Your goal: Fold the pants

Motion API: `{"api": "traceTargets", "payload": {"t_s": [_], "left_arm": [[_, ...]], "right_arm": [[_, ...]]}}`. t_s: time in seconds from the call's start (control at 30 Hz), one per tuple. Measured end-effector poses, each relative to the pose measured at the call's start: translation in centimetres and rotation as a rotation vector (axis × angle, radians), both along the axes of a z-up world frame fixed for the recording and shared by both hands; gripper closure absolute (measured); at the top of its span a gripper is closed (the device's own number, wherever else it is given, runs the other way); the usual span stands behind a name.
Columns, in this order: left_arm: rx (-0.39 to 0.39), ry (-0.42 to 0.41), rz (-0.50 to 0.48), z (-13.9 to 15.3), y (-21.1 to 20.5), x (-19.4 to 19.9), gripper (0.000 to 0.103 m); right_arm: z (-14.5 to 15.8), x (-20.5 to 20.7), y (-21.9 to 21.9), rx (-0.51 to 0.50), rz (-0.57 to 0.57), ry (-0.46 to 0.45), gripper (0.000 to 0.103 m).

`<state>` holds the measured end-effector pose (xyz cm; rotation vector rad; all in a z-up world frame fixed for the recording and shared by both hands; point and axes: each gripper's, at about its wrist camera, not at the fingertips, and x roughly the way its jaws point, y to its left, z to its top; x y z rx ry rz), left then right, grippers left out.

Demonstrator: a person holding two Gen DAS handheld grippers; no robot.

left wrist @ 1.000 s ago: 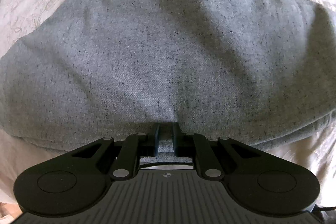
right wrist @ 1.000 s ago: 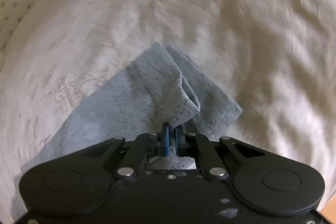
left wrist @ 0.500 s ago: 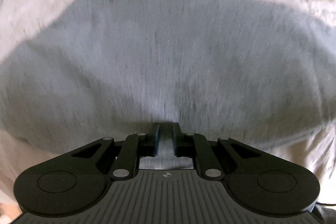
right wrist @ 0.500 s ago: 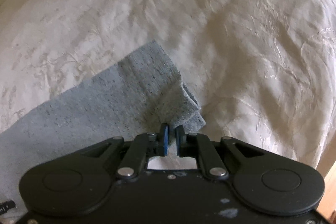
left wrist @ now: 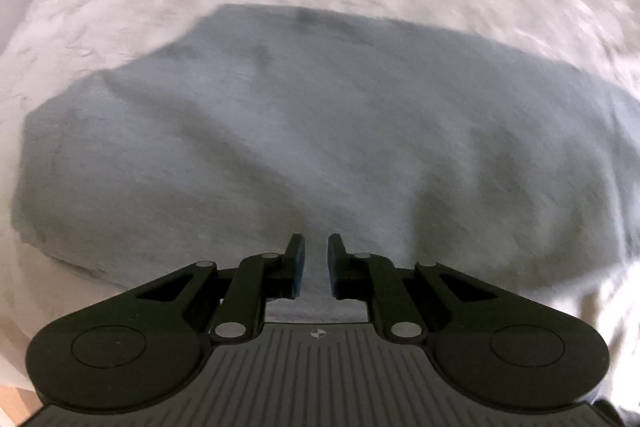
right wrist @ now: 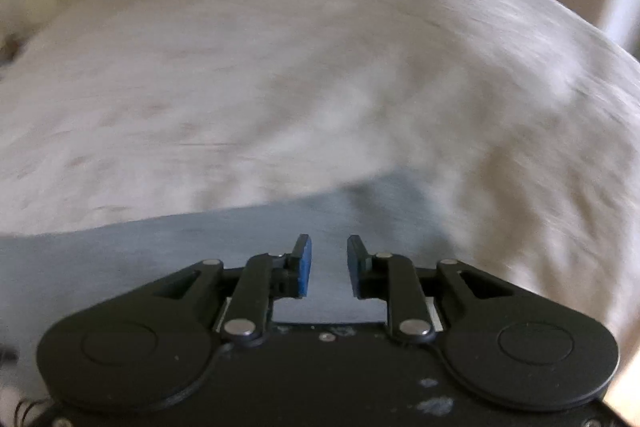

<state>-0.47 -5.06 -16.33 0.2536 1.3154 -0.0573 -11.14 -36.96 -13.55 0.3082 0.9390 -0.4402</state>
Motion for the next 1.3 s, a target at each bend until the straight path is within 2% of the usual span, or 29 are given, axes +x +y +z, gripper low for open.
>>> {"api": "traceTargets", "payload": {"t_s": [0.1,0.2,0.3,0.37,0.43,0.5,0.6,0.7,0.93,1.03,1.23,1.27,1.3], "left_arm": [[0.026,-0.006,0.061,-0.5,2.1,1.8,0.091],[0.072,0.026,0.087,-1.6,4.4,2.5,0.091],[0.051,0.118,0.105,-3.3,6.0,2.1,0.091],[0.037,0.134,0.085,-3.5,6.6,1.3,0.091],[0.041,0.137,0.029,-3.2,6.7,0.8,0.091],[0.026,0.139,0.014,-2.6,7.0,0.4,0.091],[-0.033,0.101,0.076,-0.8,8.8,-0.2,0.091],[-0.05,0.065,0.118,0.8,11.1,-0.3,0.091],[-0.072,0.043,0.138,1.8,15.6,1.8,0.091],[-0.085,0.046,0.147,1.0,15.3,2.2,0.091],[-0.103,0.048,0.127,1.2,16.2,3.0,0.091],[-0.104,0.049,0.124,1.2,16.3,3.2,0.091],[-0.105,0.049,0.12,1.4,16.3,3.2,0.091]], "right_arm": [[-0.3,2.2,3.9,0.079,0.164,-0.022,0.078],[-1.1,4.3,8.9,0.139,0.337,-0.013,0.078],[-2.2,6.2,13.6,0.183,0.473,0.025,0.077],[-2.8,7.1,17.0,0.195,0.567,0.041,0.077],[-3.1,7.5,20.4,0.193,0.648,0.06,0.076],[-3.6,7.6,23.7,0.209,0.725,0.073,0.076],[-4.3,7.2,27.8,0.191,0.845,0.094,0.076],[-4.9,6.6,31.8,0.121,0.975,0.105,0.076],[-6.8,6.2,36.4,0.003,1.131,0.141,0.076],[-7.6,6.0,37.7,-0.042,1.195,0.159,0.077],[-8.4,5.8,39.0,-0.135,1.22,0.167,0.077],[-8.5,5.9,39.0,-0.139,1.214,0.166,0.08],[-8.4,6.0,39.1,-0.144,1.209,0.164,0.093]]}}
